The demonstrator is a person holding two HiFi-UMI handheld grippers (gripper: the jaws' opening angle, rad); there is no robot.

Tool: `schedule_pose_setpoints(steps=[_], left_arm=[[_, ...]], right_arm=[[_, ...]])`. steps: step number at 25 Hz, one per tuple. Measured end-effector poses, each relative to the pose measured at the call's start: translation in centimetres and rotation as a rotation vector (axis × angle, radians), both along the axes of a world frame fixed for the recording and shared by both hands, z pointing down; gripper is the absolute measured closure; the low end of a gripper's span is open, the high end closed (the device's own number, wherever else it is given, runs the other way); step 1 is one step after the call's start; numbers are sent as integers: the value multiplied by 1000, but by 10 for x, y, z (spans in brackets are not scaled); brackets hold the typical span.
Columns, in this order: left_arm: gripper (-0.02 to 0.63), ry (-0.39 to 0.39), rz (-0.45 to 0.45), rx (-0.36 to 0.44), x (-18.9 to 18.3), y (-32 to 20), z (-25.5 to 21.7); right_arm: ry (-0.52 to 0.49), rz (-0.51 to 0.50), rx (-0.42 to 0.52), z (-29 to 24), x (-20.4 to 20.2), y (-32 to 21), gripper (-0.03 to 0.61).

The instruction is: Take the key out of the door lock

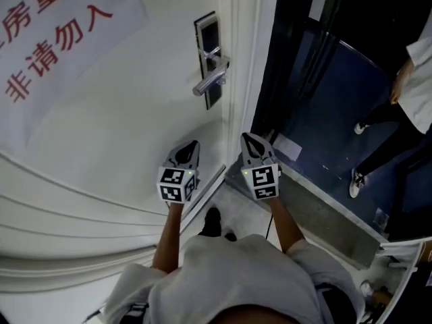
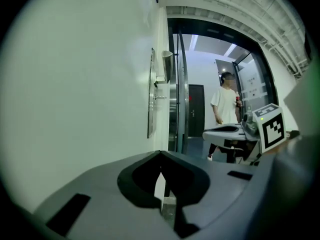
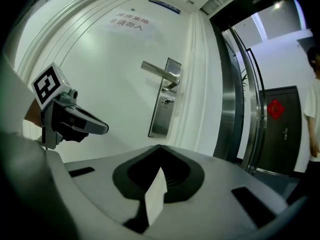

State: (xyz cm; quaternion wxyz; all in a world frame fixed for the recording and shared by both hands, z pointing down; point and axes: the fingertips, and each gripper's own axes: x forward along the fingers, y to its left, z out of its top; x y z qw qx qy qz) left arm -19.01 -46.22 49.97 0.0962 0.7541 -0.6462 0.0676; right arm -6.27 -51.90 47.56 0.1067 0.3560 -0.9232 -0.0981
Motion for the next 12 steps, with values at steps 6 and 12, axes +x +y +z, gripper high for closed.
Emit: schedule_pose_setpoints(steps=[6,12], left_arm=[[595,-3,-34,6,-12,11,-1],[595,8,-36,7,-15,11,1]], right_arm=[[5,-57,26,-7,-26,4,555],[82,-83,139,-26,-36,-6,555]])
